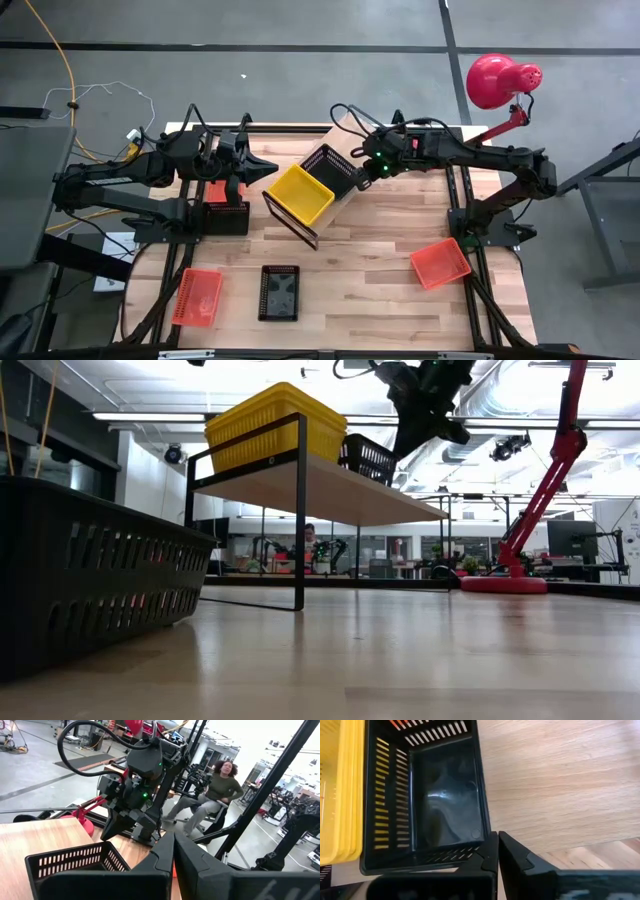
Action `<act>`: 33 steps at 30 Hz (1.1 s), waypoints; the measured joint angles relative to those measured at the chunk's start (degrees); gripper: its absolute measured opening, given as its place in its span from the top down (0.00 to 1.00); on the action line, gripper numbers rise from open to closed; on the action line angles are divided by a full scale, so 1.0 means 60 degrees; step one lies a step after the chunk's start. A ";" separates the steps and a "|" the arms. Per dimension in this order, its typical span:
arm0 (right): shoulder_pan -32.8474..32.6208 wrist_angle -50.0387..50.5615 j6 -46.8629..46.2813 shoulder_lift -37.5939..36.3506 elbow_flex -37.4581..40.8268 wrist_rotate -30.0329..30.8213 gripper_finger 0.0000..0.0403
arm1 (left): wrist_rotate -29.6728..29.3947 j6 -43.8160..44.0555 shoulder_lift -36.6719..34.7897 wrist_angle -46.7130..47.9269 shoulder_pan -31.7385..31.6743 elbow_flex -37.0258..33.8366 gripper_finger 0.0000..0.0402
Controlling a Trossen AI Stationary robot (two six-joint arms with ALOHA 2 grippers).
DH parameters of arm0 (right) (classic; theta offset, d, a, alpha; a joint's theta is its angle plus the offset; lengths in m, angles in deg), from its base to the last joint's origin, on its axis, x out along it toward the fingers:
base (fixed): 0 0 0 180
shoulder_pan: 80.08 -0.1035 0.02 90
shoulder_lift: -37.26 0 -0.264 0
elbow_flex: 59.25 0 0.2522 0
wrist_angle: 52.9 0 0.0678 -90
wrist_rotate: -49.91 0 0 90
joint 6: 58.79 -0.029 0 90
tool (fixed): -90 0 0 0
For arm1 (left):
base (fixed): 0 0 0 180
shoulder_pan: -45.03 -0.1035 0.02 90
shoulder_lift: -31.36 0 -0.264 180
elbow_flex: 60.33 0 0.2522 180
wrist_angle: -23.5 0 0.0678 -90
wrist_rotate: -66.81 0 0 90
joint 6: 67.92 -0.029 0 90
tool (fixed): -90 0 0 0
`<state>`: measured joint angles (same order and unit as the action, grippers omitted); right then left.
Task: Stack baskets on shelf by color
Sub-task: Put the top right black bin on the shelf, then stack the bottom black bin on top of the black bin on the shelf
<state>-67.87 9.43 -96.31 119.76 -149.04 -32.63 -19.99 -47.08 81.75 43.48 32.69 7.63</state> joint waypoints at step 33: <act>-0.1987 -0.1478 0.0128 -0.5322 0.3880 0.0917 1.00 | 0.0416 -0.1295 -0.0614 0.1023 0.0000 -0.0007 1.00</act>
<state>-79.79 0.56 -95.54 87.82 -125.76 -27.12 -17.50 -54.85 78.07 49.61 32.69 7.59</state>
